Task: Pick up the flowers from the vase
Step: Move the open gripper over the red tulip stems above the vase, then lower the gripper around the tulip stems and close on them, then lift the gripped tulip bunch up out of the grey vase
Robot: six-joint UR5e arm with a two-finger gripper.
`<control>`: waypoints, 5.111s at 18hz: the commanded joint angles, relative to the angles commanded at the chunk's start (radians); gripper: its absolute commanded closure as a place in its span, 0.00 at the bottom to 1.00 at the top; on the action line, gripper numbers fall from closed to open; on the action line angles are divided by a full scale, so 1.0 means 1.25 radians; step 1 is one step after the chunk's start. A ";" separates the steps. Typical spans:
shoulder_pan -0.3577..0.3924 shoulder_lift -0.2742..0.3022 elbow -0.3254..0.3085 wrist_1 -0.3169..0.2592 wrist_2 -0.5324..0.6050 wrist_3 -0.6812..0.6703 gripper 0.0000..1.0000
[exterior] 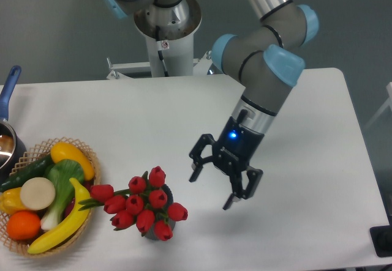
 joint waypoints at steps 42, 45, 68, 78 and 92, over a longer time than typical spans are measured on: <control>-0.072 -0.065 -0.001 0.001 -0.087 -0.171 0.00; -0.082 -0.065 -0.001 0.000 -0.086 -0.172 0.08; -0.063 -0.023 -0.004 0.000 -0.113 -0.217 1.00; -0.038 -0.006 0.012 0.000 -0.168 -0.226 1.00; -0.029 0.001 0.054 0.000 -0.208 -0.350 1.00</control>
